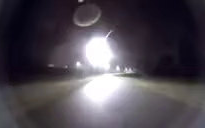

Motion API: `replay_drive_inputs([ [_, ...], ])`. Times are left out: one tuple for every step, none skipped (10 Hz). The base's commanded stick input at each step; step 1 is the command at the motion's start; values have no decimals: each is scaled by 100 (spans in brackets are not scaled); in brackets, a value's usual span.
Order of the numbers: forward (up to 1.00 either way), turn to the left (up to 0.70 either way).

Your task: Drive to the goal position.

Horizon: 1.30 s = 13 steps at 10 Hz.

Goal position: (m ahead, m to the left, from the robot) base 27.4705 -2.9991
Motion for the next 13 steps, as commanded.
replay_drive_inputs([
  [100,3],
  [100,3],
  [100,3],
  [100,3],
  [100,3],
  [100,3],
  [100,3],
  [100,2],
  [100,1],
  [100,0],
  [100,0],
  [100,0],
  [100,0],
])
